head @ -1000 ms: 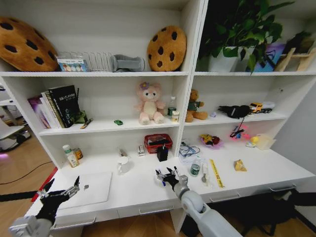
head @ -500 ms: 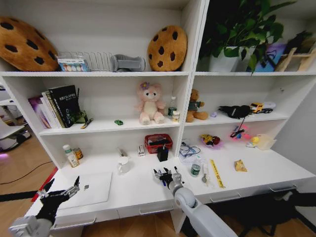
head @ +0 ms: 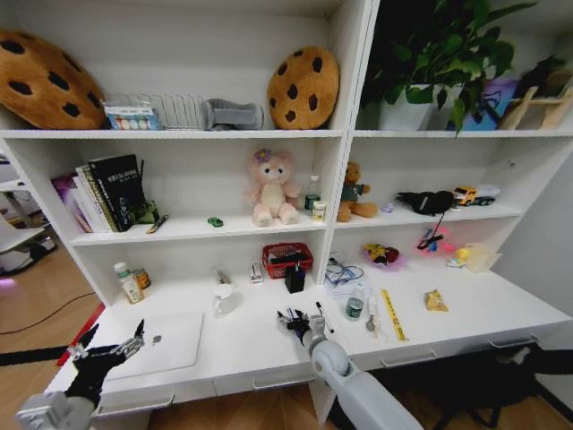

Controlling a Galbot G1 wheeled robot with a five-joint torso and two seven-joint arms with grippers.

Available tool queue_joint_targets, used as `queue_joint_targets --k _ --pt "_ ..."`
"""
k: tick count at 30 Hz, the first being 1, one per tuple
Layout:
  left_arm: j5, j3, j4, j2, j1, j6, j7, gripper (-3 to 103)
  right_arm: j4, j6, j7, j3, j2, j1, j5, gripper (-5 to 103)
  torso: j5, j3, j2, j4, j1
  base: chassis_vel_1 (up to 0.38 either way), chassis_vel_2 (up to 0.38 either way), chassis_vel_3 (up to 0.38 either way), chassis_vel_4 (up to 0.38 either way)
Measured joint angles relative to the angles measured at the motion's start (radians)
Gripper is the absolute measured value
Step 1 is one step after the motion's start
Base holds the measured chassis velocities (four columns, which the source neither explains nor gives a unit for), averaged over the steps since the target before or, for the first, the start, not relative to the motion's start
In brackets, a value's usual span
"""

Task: Organize the objects on the table.

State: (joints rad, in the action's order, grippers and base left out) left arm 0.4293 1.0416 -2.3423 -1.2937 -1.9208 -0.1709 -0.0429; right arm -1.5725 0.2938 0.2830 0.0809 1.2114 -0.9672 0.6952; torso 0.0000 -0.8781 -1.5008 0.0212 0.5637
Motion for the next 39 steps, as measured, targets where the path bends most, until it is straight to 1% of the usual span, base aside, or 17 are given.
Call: queue_joint_targets --k 6,9,11,12,14,15,17,18,22,23,25,32,33,34,35,37,39 --pt "0.000 0.000 0.000 0.000 0.000 0.000 0.000 100 0.017 0.003 0.000 0.007 0.000 0.019 0.003 77 0.0000 0.000 0.000 0.0002 0.000 0.000 0.000 0.000 0.000" --pt "0.000 0.000 0.000 0.000 0.000 0.000 0.000 100 0.022 0.005 0.002 0.010 -0.001 0.025 0.005 73 -0.0001 0.000 0.000 0.0002 0.000 0.000 0.000 0.000 0.000" --pt "0.000 0.000 0.000 0.000 0.000 0.000 0.000 100 0.030 0.010 0.004 0.013 -0.001 0.031 0.008 65 0.0000 0.000 0.000 0.0002 0.000 0.000 0.000 0.000 0.000" --pt "0.000 0.000 0.000 0.000 0.000 0.000 0.000 100 0.030 0.010 0.004 0.013 -0.001 0.031 0.008 65 0.0000 0.000 0.000 0.0002 0.000 0.000 0.000 0.000 0.000" --pt "0.000 0.000 0.000 0.000 0.000 0.000 0.000 100 0.032 0.012 0.005 0.013 -0.002 0.033 0.010 54 -0.0001 0.000 0.000 0.0002 0.000 0.000 0.000 0.000 0.000" --pt "0.000 0.000 0.000 0.000 0.000 0.000 0.000 100 0.032 0.012 0.005 0.013 -0.002 0.033 0.010 54 -0.0001 0.000 0.000 0.0002 0.000 0.000 0.000 0.000 0.000" --pt "0.000 0.000 0.000 0.000 0.000 0.000 0.000 100 0.034 0.015 0.005 0.014 -0.006 0.032 0.011 43 -0.0001 0.000 0.000 0.0001 0.000 0.000 0.000 0.000 0.000" --pt "0.000 0.000 0.000 0.000 0.000 0.000 0.000 100 0.034 0.015 0.005 0.014 -0.006 0.032 0.011 43 -0.0001 0.000 0.000 0.0001 0.000 0.000 0.000 0.000 0.000" --pt "0.000 0.000 0.000 0.000 0.000 0.000 0.000 100 0.036 0.015 0.001 0.010 -0.012 0.025 0.005 21 0.0000 0.000 0.000 0.0000 0.000 0.000 0.000 0.000 0.000" --pt "0.000 0.000 0.000 0.000 0.000 0.000 0.000 100 0.036 0.015 0.001 0.010 -0.012 0.025 0.005 21 0.0000 0.000 0.000 0.0000 0.000 0.000 0.000 0.000 0.000" --pt "0.000 0.000 0.000 0.000 0.000 0.000 0.000 100 0.034 0.015 -0.009 0.008 -0.023 0.022 0.004 14 0.0001 0.000 0.000 -0.0002 0.000 0.000 0.000 0.000 0.000" --pt "0.000 0.000 0.000 0.000 0.000 0.000 0.000 100 0.035 0.015 -0.027 -0.006 -0.040 0.023 0.000 13 0.0001 0.000 0.000 0.0001 0.000 0.000 0.000 0.000 0.000" --pt "0.000 0.000 0.000 0.000 0.000 0.000 0.000 100 0.035 0.012 -0.043 -0.015 -0.045 0.023 -0.016 13 0.0001 0.000 0.000 0.0000 0.000 0.000 0.000 0.000 0.000" --pt "0.000 0.000 0.000 0.000 0.000 0.000 0.000 100 0.033 -0.019 -0.076 -0.027 -0.055 0.022 -0.042 13 0.0002 0.000 0.000 0.0006 0.000 0.000 0.000 0.000 0.000" --pt "0.000 0.000 0.000 0.000 0.000 0.000 0.000 100 0.033 -0.019 -0.076 -0.027 -0.055 0.022 -0.042 13 0.0002 0.000 0.000 0.0006 0.000 0.000 0.000 0.000 0.000" --pt "0.000 0.000 0.000 0.000 0.000 0.000 0.000 100 0.026 -0.108 -0.158 -0.045 -0.078 0.032 -0.101 13 0.0001 0.000 0.000 0.0003 0.000 0.000 0.000 0.000 0.000" --pt "0.000 0.000 0.000 0.000 0.000 0.000 0.000 100 0.025 -0.129 -0.178 -0.051 -0.084 0.036 -0.122 13 0.0003 0.000 0.000 0.0002 0.000 0.000 0.000 0.000 0.000"
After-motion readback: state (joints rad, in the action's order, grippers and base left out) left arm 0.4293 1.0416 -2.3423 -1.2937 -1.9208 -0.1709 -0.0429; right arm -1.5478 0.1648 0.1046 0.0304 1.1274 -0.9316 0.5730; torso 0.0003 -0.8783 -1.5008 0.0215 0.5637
